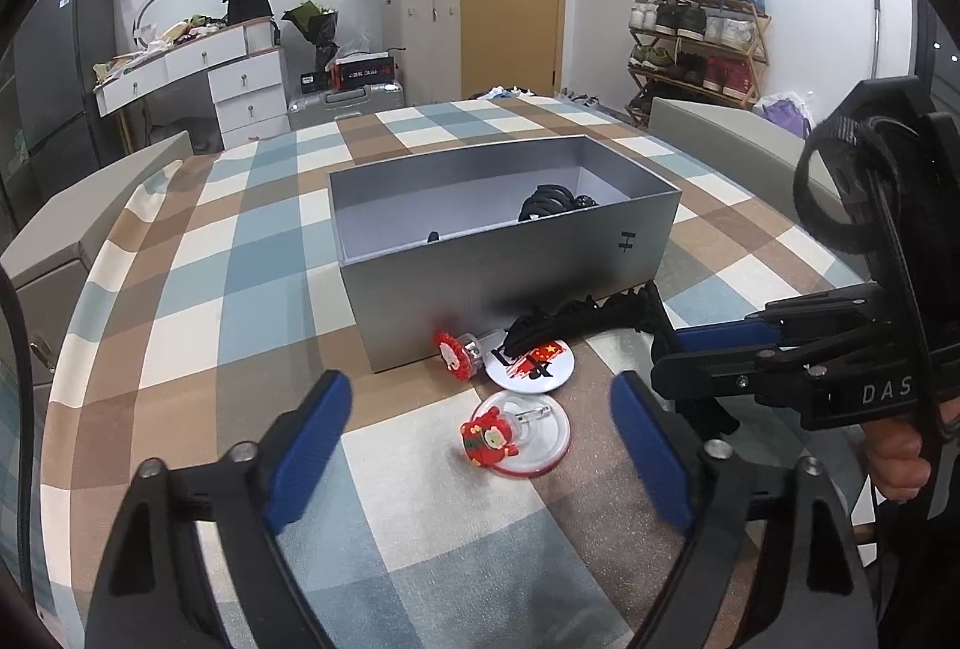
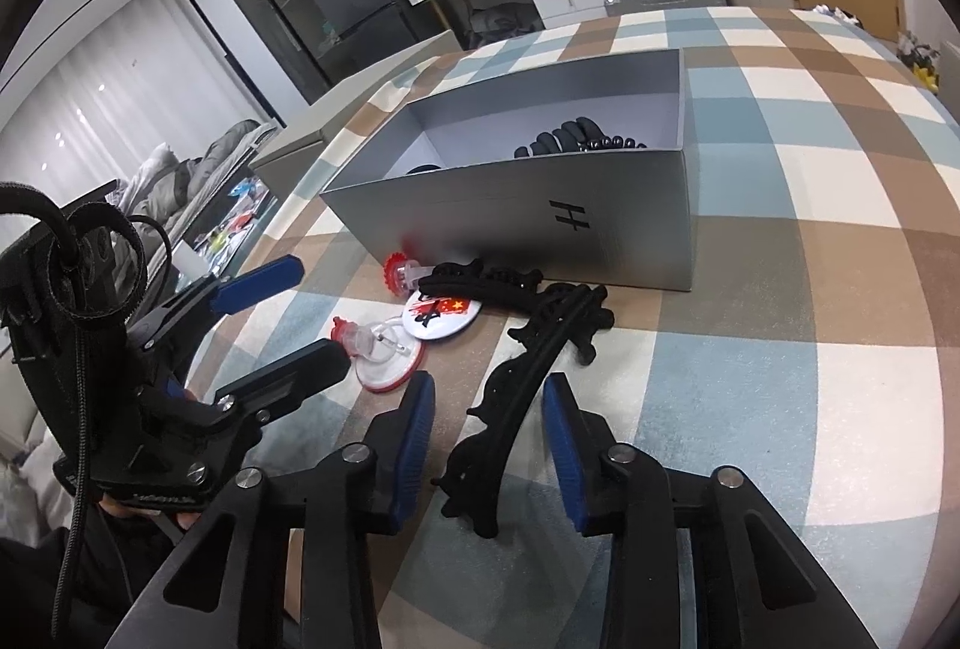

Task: Organize jewelry
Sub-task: 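Withdraw the right gripper from the box toward the long black claw clip, then close the right gripper on the black claw clip while the left gripper grasps the red figure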

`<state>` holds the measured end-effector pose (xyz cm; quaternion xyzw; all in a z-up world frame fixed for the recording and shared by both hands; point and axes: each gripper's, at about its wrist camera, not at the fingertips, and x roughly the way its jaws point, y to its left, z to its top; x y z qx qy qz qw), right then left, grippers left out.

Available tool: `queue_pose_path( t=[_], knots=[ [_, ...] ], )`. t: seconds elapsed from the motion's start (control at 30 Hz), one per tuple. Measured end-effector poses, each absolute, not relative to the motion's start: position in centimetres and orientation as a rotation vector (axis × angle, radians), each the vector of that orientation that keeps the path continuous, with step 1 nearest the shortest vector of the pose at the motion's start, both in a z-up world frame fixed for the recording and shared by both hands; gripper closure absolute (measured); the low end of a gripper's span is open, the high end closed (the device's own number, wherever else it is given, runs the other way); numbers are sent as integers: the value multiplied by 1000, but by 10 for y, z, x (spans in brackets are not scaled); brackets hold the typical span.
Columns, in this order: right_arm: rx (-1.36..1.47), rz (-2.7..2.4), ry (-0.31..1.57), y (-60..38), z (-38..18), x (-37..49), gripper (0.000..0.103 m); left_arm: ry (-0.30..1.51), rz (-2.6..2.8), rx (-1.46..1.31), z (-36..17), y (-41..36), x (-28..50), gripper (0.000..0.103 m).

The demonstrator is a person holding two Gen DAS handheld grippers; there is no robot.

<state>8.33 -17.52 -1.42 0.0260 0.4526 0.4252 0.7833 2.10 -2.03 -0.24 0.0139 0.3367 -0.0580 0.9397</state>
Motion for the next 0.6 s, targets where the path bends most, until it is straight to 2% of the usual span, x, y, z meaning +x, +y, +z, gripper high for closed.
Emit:
queue_pose_path(
  t=[0.6],
  knots=[
    [64,911,977,-176,-15,83,73,690,-124,27,-3,-20,21,21]
  ],
)
